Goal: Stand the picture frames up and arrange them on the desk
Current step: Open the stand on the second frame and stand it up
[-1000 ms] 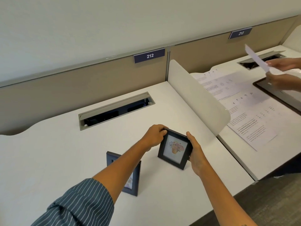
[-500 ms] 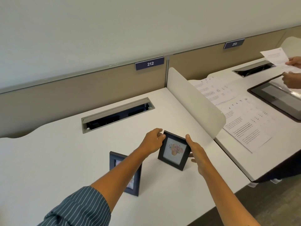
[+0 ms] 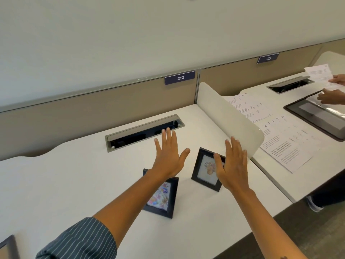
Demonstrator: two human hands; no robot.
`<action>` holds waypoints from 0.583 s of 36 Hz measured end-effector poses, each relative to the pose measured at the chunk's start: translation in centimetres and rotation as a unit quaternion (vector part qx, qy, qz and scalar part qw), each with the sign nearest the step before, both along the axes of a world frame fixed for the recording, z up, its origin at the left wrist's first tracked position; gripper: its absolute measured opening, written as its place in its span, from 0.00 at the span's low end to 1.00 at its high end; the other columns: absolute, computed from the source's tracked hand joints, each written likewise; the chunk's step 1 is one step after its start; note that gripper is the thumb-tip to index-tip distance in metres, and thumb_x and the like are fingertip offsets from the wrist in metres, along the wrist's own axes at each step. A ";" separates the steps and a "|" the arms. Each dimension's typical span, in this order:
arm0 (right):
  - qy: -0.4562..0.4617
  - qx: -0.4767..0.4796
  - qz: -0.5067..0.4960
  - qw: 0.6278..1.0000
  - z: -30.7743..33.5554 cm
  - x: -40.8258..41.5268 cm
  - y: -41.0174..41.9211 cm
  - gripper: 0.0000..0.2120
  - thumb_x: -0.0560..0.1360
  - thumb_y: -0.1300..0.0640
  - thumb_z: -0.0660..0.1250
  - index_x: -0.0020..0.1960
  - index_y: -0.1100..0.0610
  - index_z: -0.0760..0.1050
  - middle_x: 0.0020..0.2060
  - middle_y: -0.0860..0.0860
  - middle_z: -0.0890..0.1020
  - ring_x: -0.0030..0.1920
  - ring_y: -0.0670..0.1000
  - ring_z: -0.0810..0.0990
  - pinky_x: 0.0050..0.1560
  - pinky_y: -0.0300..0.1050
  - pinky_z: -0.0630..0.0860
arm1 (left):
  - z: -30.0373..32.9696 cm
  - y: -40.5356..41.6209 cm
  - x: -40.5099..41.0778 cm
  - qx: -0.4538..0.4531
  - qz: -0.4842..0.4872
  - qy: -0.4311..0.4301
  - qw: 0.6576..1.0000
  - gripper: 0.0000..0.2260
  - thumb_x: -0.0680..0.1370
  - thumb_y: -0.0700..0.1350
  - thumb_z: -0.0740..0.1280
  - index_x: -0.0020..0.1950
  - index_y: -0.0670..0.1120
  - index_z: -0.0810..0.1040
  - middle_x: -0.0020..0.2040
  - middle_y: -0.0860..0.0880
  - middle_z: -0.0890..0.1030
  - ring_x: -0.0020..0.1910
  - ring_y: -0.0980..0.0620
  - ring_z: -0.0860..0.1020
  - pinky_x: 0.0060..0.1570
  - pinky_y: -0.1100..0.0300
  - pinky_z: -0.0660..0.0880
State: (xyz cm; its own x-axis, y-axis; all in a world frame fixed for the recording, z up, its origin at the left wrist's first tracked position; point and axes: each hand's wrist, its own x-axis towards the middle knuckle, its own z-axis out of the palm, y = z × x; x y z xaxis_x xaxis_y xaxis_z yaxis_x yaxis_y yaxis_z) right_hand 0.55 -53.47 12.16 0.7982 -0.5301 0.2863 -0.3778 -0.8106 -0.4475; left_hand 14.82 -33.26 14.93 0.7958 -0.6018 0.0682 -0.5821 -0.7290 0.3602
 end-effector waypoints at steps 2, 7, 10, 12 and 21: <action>-0.007 -0.015 0.021 1.000 0.4 0.4 1.2 0.33 0.88 0.44 0.56 0.87 0.60 0.56 0.89 0.55 0.54 0.89 0.56 0.49 0.88 0.62 0.45 | 0.2 1.7 0.2 0.009 0.008 -0.025 1.000 0.39 0.84 0.67 0.45 0.85 0.43 0.38 0.85 0.43 0.34 0.83 0.43 0.31 0.81 0.37 0.34; -0.011 -0.023 0.064 0.998 1.3 1.6 4.2 0.35 0.86 0.45 0.56 0.87 0.61 0.55 0.89 0.55 0.54 0.89 0.56 0.49 0.88 0.65 0.46 | 0.8 6.4 0.7 0.018 0.035 -0.045 0.998 0.39 0.83 0.67 0.42 0.85 0.43 0.39 0.85 0.42 0.36 0.84 0.42 0.33 0.82 0.36 0.39; -0.015 -0.024 0.087 0.996 1.7 2.5 6.2 0.34 0.86 0.45 0.55 0.88 0.60 0.54 0.89 0.54 0.54 0.89 0.55 0.48 0.88 0.63 0.45 | 1.1 9.5 1.0 0.022 0.059 -0.048 0.997 0.40 0.82 0.68 0.39 0.85 0.43 0.39 0.85 0.42 0.37 0.84 0.42 0.35 0.82 0.37 0.40; -0.014 -0.042 0.105 0.994 2.0 3.1 7.6 0.34 0.87 0.46 0.54 0.88 0.60 0.53 0.89 0.55 0.53 0.89 0.55 0.48 0.88 0.63 0.45 | 1.2 11.6 1.0 0.025 0.075 -0.048 0.996 0.40 0.80 0.68 0.37 0.85 0.43 0.40 0.85 0.43 0.37 0.84 0.42 0.35 0.82 0.37 0.41; -0.011 -0.067 0.188 0.980 2.7 6.2 14.8 0.35 0.87 0.45 0.51 0.88 0.60 0.49 0.89 0.56 0.49 0.89 0.54 0.44 0.88 0.61 0.43 | 0.8 21.0 0.4 0.028 0.156 -0.043 0.986 0.40 0.80 0.69 0.38 0.86 0.46 0.40 0.85 0.45 0.35 0.84 0.43 0.35 0.82 0.37 0.41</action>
